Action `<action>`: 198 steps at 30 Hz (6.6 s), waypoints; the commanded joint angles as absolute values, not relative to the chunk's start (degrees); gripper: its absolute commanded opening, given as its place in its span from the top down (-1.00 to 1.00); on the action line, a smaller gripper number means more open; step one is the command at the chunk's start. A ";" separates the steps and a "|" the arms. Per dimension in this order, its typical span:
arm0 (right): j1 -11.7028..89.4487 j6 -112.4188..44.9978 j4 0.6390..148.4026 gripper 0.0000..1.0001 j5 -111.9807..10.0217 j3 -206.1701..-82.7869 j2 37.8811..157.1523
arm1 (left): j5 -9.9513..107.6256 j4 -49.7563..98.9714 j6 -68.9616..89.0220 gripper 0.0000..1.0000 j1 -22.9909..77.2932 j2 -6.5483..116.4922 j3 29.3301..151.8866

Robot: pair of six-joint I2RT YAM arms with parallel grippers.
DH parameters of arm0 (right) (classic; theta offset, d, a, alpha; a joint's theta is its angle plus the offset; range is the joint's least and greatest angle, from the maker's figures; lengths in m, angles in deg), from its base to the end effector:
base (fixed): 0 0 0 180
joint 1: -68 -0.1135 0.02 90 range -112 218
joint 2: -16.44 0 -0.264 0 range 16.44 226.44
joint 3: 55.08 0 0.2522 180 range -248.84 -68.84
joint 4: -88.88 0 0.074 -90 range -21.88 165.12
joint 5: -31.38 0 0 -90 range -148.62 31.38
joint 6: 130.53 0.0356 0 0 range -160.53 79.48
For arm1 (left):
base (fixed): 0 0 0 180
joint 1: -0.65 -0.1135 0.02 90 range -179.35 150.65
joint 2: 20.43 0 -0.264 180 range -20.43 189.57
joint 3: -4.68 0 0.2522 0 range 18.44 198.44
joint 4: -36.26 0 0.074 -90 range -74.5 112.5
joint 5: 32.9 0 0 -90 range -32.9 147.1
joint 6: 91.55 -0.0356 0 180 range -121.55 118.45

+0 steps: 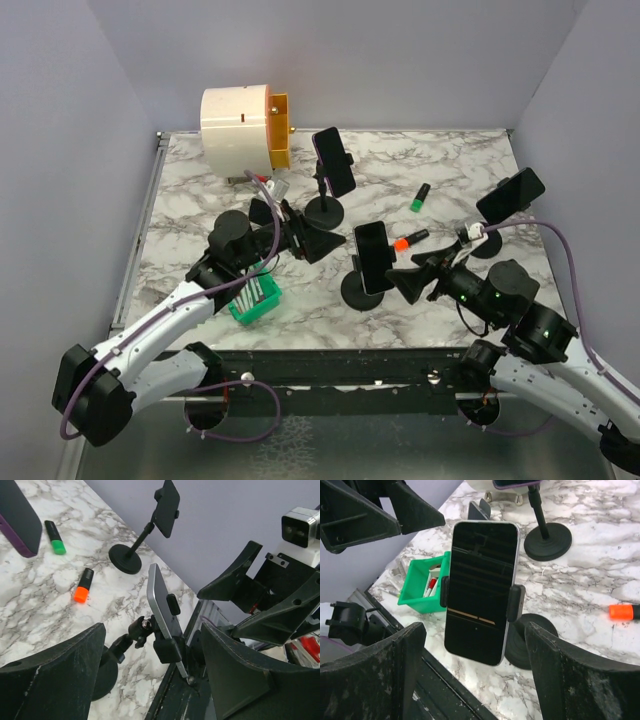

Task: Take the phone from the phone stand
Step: Place the phone stand with the phone at the center of the board, then remove the phone from the phone stand.

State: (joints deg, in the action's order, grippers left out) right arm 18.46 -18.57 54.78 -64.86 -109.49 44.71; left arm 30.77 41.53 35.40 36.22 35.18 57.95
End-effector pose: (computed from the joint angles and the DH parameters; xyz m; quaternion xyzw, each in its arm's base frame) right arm 0.0823 0.0905 0.3345 -0.1449 0.7402 0.3496 0.5559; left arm 0.1768 -0.1458 0.3265 0.1570 0.6726 -0.5440 0.4764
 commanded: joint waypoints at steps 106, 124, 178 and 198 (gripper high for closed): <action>18.18 -22.46 34.61 -0.98 -82.85 -129.99 54.35 | 39.47 41.98 23.15 -0.98 42.06 33.28 59.95; 18.17 -22.83 44.26 -1.00 -76.13 -134.71 64.93 | 64.55 30.96 22.57 -0.98 42.08 24.75 56.66; 3.05 -9.29 23.27 -0.91 -98.68 -150.57 92.09 | 66.32 29.72 20.95 -0.98 42.07 22.39 54.33; 3.05 -9.89 25.45 -0.71 -99.14 -147.52 91.93 | 65.77 29.62 20.86 -0.97 42.06 22.28 54.18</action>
